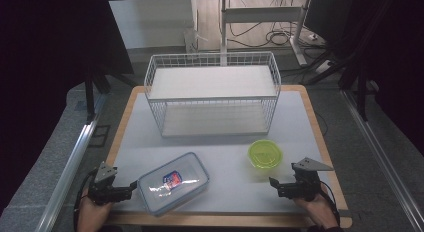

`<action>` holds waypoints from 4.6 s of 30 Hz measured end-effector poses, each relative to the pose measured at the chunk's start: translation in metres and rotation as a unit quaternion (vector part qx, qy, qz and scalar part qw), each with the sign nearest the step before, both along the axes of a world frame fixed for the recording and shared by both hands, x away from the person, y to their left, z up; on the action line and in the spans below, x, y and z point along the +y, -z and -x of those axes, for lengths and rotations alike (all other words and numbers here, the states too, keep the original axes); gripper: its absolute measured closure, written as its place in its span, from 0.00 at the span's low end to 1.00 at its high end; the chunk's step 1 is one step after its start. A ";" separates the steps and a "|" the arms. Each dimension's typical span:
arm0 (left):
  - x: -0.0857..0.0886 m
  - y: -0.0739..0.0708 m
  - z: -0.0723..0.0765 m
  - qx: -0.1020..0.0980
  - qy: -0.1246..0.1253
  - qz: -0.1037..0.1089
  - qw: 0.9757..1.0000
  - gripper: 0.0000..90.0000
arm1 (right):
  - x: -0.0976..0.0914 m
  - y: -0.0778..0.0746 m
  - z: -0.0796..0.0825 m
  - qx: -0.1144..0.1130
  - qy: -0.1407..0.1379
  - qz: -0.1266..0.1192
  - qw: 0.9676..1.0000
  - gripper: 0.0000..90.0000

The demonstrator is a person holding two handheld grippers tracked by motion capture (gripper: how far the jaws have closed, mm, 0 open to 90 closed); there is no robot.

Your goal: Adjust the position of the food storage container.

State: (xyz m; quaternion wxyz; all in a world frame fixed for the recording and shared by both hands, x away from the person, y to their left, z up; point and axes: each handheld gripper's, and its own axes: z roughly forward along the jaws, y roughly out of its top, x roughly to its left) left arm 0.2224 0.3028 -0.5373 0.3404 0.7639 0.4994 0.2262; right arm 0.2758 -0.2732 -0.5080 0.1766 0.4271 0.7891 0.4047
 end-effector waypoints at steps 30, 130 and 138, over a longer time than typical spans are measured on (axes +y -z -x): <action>-0.004 0.002 -0.002 -0.004 0.013 -0.003 1.000 0.08 | 0.001 -0.025 -0.003 0.006 -0.009 0.044 0.999 0.35; 0.006 -0.009 0.015 0.028 0.005 0.054 0.998 0.09 | 0.027 -0.037 -0.038 0.006 -0.068 0.076 0.995 0.97; -0.010 -0.008 0.037 0.059 0.050 0.044 0.996 0.65 | 0.042 -0.033 -0.033 0.018 -0.089 0.054 0.994 0.96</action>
